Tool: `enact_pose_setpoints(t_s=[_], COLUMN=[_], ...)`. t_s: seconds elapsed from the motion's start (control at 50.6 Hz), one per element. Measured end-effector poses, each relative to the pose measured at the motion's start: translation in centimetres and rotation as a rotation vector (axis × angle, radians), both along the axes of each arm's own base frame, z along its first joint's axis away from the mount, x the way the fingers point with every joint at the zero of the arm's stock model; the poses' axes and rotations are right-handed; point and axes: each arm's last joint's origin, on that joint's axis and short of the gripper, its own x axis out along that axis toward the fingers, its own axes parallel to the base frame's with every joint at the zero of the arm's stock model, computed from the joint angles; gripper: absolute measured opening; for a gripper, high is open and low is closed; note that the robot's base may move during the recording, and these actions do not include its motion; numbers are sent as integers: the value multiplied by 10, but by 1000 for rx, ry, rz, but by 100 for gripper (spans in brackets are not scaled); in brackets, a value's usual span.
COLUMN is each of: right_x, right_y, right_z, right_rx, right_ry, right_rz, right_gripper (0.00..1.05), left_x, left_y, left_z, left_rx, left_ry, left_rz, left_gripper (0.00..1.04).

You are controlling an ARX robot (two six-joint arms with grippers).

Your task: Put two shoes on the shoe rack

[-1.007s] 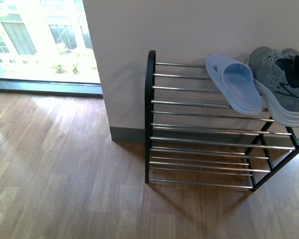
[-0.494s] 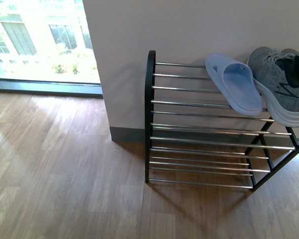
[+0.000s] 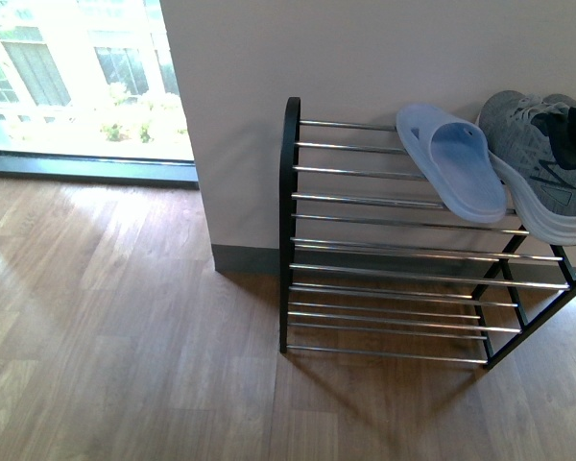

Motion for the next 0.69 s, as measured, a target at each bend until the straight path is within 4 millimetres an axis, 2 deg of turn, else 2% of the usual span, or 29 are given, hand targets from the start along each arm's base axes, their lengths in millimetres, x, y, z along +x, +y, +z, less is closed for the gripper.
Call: enact_pose_setpoints(t_s=[0.355, 0.474, 0.573, 0.691], right_x=[-4, -4, -4, -4], right_y=[0, 0, 0, 0], right_z=[2, 2, 2, 2], right_rx=[-1, 0, 0, 0], right_ry=[-31, -31, -31, -31], right_rz=[0, 0, 0, 0], right_gripper=[2, 21, 42, 62], left_x=[0, 0, 0, -1], left_y=[0, 0, 0, -5], left_z=[0, 0, 0, 3], left_rx=[0, 0, -1, -72], left_ry=[0, 0, -3, -50], left_rz=[0, 0, 3, -29], left_gripper=[2, 2, 2, 2])
